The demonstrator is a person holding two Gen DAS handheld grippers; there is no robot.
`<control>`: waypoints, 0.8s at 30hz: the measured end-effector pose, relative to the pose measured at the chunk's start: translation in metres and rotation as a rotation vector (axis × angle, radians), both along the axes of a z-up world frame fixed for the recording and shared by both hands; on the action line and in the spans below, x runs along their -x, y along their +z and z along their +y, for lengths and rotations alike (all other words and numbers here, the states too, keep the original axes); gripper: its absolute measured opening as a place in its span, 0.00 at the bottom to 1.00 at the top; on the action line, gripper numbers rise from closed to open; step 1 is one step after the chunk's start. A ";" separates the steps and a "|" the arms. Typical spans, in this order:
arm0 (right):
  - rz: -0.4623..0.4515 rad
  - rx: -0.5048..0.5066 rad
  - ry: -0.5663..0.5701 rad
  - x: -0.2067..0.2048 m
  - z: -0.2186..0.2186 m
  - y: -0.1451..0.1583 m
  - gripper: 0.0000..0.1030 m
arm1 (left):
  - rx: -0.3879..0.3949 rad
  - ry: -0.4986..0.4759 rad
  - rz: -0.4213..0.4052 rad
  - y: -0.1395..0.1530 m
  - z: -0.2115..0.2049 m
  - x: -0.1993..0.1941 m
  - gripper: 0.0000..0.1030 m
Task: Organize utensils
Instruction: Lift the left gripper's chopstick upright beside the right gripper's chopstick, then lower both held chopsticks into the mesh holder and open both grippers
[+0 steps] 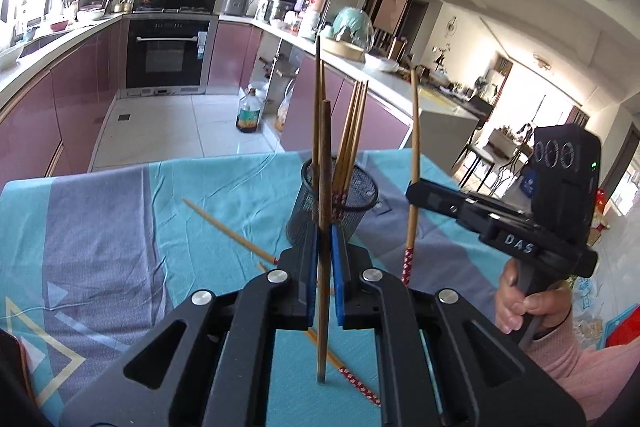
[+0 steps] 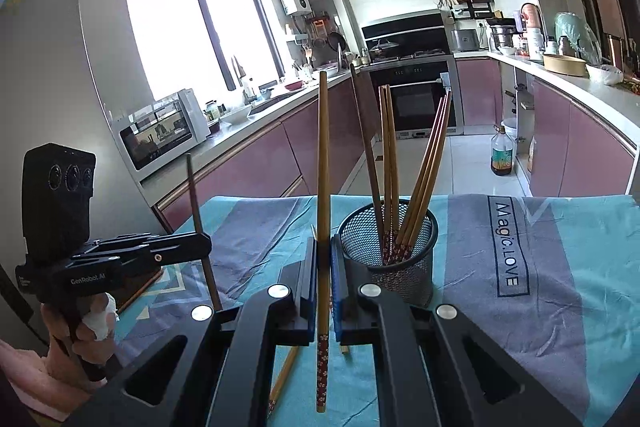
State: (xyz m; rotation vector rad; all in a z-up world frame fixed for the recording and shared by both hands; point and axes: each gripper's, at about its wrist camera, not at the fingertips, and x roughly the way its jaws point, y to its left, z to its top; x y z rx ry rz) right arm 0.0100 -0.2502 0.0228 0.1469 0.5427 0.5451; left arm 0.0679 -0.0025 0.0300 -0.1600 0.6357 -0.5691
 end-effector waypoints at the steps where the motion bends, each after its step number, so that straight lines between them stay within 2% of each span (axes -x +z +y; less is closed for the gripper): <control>1: -0.003 -0.001 0.000 0.000 0.000 0.001 0.05 | 0.011 -0.001 -0.006 0.004 0.001 0.002 0.07; 11: -0.048 0.003 -0.007 -0.007 0.001 0.017 0.05 | 0.085 0.020 -0.057 0.032 0.009 -0.007 0.07; 24: -0.117 -0.007 -0.032 -0.027 -0.003 0.041 0.05 | 0.108 0.019 -0.138 0.069 -0.001 -0.022 0.07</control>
